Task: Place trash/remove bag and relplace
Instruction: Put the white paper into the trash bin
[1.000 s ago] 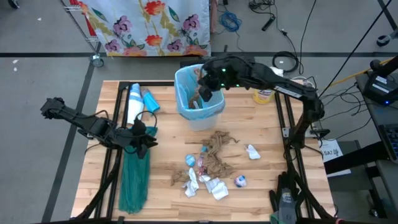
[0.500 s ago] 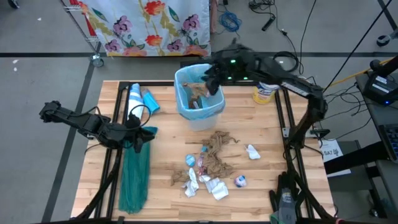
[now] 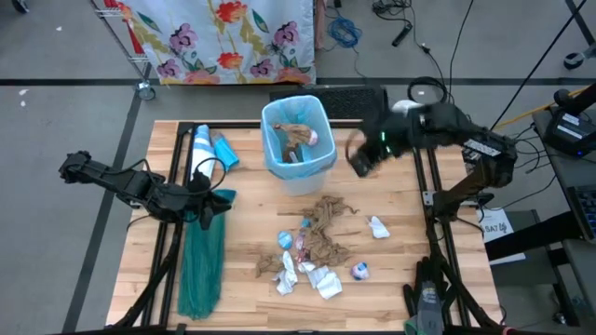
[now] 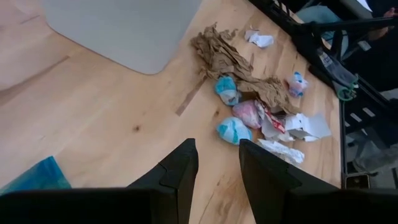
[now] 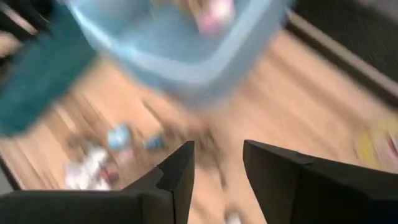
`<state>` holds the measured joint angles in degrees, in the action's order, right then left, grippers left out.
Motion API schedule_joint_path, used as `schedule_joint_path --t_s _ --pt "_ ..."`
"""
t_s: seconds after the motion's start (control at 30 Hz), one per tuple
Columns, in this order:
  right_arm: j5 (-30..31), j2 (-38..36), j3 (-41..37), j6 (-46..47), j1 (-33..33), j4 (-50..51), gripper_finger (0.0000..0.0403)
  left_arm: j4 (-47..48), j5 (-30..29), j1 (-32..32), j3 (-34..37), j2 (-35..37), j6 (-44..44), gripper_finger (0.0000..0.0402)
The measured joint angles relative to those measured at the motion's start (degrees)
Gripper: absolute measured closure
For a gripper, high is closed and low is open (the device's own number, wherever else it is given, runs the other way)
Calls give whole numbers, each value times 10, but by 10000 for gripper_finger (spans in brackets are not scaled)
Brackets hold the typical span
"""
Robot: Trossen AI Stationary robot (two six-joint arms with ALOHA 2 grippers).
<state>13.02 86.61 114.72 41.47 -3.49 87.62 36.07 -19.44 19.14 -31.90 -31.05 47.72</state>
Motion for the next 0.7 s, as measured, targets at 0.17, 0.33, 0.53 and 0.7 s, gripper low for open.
schedule_joint_path --t_s 0.17,0.33,0.53,0.7 --pt "46 -4 -58 141 116 10 275 0 12 0 0 0 0 279" --pt "63 -9 -161 291 202 21 275 4 27 0 0 0 0 278" --pt "29 -20 -312 433 264 22 275 5 44 0 0 0 0 279" --pt "-24 -60 -439 440 267 -76 275 5 55 0 0 0 -1 278"
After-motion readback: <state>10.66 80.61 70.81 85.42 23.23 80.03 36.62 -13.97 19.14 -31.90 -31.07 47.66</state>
